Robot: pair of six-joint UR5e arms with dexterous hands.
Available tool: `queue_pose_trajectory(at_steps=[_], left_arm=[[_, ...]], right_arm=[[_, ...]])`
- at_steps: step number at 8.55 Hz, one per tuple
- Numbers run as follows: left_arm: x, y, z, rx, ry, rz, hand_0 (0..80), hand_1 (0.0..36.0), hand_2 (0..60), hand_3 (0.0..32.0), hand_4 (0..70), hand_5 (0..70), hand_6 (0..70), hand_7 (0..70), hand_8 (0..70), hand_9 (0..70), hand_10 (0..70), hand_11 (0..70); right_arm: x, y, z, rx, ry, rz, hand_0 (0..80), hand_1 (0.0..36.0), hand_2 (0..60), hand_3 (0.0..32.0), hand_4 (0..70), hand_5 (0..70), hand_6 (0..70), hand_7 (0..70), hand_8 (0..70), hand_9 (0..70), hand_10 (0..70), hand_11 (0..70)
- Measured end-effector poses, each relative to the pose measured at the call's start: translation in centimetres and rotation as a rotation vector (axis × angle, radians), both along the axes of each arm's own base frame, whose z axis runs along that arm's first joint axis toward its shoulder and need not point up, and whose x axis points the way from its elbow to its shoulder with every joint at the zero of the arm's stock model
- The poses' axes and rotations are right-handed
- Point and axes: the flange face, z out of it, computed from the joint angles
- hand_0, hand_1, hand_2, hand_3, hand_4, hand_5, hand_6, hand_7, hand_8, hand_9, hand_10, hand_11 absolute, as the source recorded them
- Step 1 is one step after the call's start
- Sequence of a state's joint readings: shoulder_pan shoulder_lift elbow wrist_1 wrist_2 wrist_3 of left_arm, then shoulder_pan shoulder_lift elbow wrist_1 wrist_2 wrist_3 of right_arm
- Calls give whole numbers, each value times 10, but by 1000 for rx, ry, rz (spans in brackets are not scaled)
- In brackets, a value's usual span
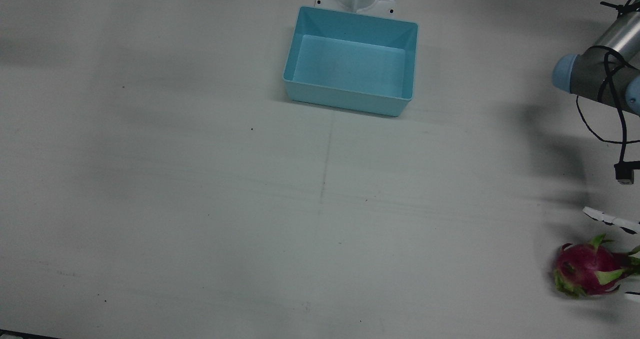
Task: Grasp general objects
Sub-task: 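Move the left hand down beside the pink dragon fruit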
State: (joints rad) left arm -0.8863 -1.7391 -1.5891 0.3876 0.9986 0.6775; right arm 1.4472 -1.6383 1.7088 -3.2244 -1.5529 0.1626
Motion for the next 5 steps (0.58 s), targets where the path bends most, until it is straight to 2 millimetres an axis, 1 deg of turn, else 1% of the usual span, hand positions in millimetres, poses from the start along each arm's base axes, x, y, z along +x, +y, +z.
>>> queue_pose_trajectory(at_steps=[1, 2, 4, 5], left_arm=[[7, -8, -4, -7, -6, 1, 755, 294, 0, 68, 27, 47, 0, 15, 0, 0, 0, 0], [12, -13, -4, -18, -14, 3, 788, 302, 0, 60, 31, 67, 0, 16, 0, 0, 0, 0], [16, -15, -1, -34, -28, 8, 800, 322, 18, 58, 30, 59, 0, 18, 0, 0, 0, 0], [17, -14, -1, -41, -34, 10, 800, 322, 31, 42, 41, 70, 0, 25, 0, 0, 0, 0]], right_arm=[[0, 0, 0, 0, 0, -1, 0, 0, 0, 0, 0, 0, 0, 0, 0, 0, 0, 0], [0, 0, 0, 0, 0, -1, 0, 0, 0, 0, 0, 0, 0, 0, 0, 0, 0, 0], [0, 0, -1, 1, 0, -1, 0, 0, 0, 0, 0, 0, 0, 0, 0, 0, 0, 0], [0, 0, -1, 1, 0, 0, 0, 0, 0, 0, 0, 0, 0, 0, 0, 0, 0, 0]])
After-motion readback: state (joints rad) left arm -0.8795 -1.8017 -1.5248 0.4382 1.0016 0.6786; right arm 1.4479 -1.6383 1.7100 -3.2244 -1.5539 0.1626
